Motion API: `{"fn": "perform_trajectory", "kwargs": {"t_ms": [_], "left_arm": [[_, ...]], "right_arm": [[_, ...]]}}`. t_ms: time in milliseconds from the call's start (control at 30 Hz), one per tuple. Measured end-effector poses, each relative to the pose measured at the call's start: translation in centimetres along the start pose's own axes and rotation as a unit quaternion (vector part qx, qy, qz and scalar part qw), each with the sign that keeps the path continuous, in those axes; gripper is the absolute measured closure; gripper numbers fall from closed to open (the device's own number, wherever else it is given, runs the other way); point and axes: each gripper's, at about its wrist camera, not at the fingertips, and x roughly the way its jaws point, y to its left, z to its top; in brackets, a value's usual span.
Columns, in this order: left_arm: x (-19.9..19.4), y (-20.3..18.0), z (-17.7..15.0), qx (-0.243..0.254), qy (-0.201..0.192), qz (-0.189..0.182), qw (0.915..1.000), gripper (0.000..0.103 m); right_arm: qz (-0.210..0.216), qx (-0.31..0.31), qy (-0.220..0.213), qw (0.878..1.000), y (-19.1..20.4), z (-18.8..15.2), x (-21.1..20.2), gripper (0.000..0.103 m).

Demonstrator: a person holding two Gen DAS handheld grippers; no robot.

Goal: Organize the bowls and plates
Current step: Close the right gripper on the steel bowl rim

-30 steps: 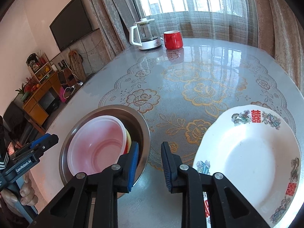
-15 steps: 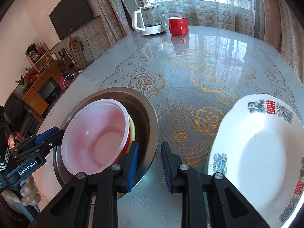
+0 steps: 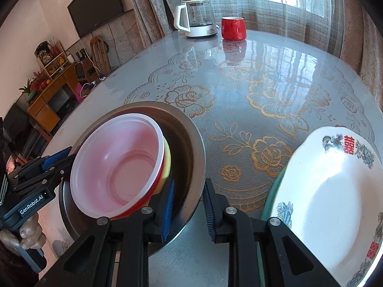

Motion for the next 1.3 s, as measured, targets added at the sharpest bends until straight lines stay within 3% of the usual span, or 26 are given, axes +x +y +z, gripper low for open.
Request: {"fn": "perform_trajectory", "kwargs": {"t_ms": [167, 600, 1300], "left_arm": [[-0.3, 0.1, 0.0, 0.0, -0.005, -0.019, 0.9998, 0.085], [-0.8, -0.3, -0.7, 0.001, -0.005, -0.021, 0.9998, 0.084], [-4.6, -3.3, -0.3, 0.024, -0.048, -0.031, 0.9981, 0.08]], "right_arm": [[0.016, 0.004, 0.007, 1.0, -0.2, 0.2, 0.0, 0.082], [0.026, 0.0, 0.011, 1.0, 0.0, -0.4, 0.1, 0.081], [0.036, 0.018, -0.043, 0.998, -1.1, -1.7, -4.4, 0.081]]}}
